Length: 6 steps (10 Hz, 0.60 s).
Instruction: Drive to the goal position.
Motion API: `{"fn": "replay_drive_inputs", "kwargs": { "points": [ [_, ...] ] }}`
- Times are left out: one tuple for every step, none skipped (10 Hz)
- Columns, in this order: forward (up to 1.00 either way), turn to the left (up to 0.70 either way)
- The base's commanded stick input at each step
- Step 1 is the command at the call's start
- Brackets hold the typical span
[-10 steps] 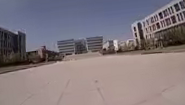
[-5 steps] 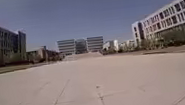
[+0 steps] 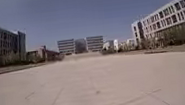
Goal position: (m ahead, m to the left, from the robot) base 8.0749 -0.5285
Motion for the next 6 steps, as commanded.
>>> {"fn": "replay_drive_inputs", "kwargs": {
  "points": [
    [0.7, 0.0],
    [0.7, 0.0],
    [0.7, 0.0],
    [0.7, 0.0],
    [0.7, 0.0],
    [0.7, 0.0]
  ]
}}
